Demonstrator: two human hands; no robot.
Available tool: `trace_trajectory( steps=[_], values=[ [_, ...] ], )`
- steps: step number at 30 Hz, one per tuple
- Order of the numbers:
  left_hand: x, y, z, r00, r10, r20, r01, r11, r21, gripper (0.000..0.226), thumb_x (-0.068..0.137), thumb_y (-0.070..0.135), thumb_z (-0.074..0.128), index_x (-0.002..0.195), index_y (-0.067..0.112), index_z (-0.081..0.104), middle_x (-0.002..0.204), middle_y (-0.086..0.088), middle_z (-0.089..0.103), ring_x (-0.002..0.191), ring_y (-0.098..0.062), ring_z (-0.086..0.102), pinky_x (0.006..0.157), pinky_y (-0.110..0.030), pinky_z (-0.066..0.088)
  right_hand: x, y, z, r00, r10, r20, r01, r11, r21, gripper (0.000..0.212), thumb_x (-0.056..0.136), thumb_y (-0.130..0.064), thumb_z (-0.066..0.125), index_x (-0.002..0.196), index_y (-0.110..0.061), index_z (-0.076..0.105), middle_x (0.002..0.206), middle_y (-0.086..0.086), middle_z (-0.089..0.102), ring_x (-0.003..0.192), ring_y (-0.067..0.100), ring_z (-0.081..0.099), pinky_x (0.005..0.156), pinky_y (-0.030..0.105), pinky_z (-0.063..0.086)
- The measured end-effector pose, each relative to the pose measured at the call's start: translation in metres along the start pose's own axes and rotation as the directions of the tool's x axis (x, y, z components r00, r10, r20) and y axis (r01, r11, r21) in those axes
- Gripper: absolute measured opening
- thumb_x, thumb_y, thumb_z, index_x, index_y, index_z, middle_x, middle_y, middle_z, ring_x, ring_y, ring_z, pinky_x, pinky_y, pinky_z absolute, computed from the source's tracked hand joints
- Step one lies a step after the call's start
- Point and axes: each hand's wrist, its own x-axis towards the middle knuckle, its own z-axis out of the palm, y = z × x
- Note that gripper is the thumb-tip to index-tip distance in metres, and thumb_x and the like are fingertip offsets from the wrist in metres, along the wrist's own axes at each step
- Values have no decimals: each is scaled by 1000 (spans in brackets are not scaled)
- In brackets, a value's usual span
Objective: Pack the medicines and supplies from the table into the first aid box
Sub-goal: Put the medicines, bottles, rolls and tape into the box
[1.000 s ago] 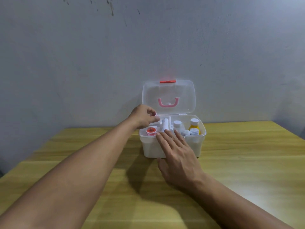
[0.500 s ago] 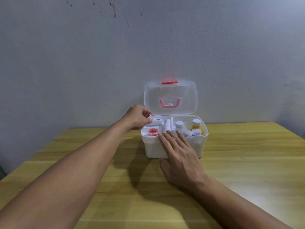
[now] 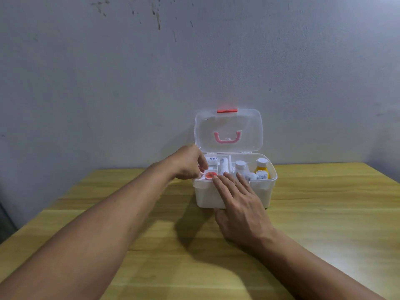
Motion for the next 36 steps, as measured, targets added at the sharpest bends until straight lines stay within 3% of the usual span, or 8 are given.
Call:
trace_trajectory(
  steps=[3,8,14,21,26,31,36],
  values=[
    [-1,-4,-4,999,-18,-45,13,995,-102,36,70,-2,81,105,3,72,101,-11,74,93,-19,70,85,-31,57,0,1,1,1000,-3,3,3,1000,10,72,71,-20,62,139,-5,44,142,8,51,136,28,41,118,42,24],
    [-11,-14,-3,983,3,-182,-33,987,-160,20,59,6,89,76,7,79,78,-7,76,75,-19,71,77,-36,60,2,4,-1,1000,-3,20,3,1000,13,72,73,-26,61,141,-9,42,144,5,49,136,25,41,120,39,21],
    [-19,-13,7,973,38,-226,-72,987,-147,10,70,11,82,79,11,81,88,1,76,87,-9,68,82,-23,50,5,7,-2,1000,-23,6,23,1000,16,74,68,-23,67,137,-8,46,135,9,58,130,30,49,116,43,28],
    [-23,-22,22,924,39,-380,-143,958,-250,9,66,5,83,73,10,79,76,-1,73,78,-14,70,79,-31,58,2,7,-5,1000,-25,0,25,1000,-11,75,68,-21,70,137,-8,44,135,11,58,133,33,46,113,46,30],
    [-22,-22,27,910,62,-410,-160,965,-209,4,73,9,80,72,10,76,75,-2,66,77,-17,65,65,-13,46,1,9,-7,999,-49,16,50,997,-57,78,67,-21,68,139,-9,43,137,10,55,136,33,43,115,47,28],
    [-26,-22,27,903,187,-386,-213,977,-25,13,78,8,67,74,11,78,80,4,68,82,-15,63,77,-28,50,4,7,-7,999,-41,32,42,998,-56,78,66,-22,64,139,-13,39,138,8,55,137,31,41,116,48,25],
    [-23,-21,26,898,141,-417,-166,986,-25,17,81,10,63,90,9,77,97,-5,72,96,-21,62,88,-34,50,6,11,-13,999,-39,-1,39,999,22,74,67,-17,65,137,-7,42,139,12,54,138,32,39,114,52,31]
  ],
)
